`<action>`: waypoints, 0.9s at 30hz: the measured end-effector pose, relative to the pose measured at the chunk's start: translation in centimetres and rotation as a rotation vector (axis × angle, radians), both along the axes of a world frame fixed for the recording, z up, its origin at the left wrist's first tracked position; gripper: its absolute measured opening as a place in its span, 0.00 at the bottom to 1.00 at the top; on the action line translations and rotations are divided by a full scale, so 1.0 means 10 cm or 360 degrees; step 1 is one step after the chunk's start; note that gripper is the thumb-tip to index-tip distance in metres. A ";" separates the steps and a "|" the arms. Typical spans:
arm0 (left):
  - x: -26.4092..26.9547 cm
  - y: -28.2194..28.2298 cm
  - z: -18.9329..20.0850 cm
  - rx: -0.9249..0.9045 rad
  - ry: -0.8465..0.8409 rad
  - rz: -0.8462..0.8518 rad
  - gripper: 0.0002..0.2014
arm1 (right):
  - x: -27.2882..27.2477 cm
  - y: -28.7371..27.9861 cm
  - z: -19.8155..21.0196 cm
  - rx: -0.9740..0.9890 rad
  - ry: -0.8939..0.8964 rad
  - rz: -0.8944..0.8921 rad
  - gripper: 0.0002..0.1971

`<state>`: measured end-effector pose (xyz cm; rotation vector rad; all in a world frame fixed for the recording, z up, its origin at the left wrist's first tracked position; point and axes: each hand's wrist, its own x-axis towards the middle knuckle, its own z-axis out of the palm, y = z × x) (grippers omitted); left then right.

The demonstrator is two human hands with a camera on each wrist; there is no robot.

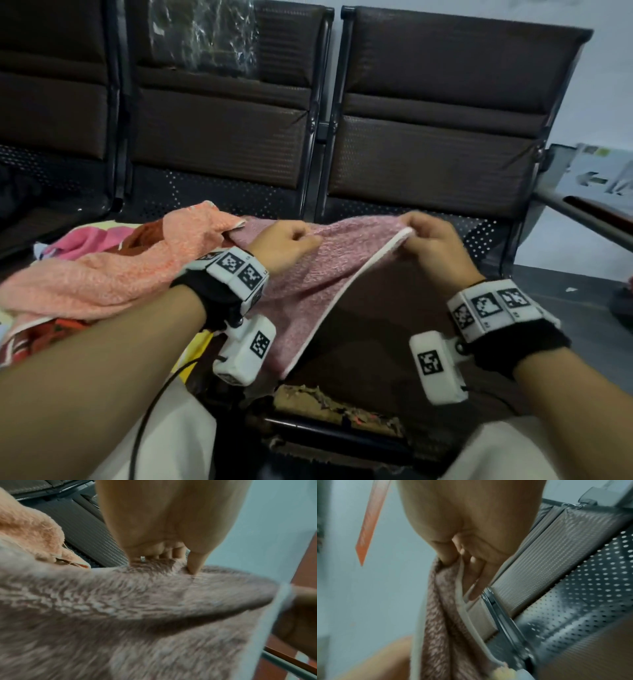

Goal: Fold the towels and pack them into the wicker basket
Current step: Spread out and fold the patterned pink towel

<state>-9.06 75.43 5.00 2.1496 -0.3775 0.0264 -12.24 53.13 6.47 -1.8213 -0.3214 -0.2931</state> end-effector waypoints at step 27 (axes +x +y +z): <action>-0.18 -0.69 0.05 -0.0755 0.0348 -0.0066 0.11 | -0.11 -0.18 -0.28 -0.0584 0.0381 0.0214 0.32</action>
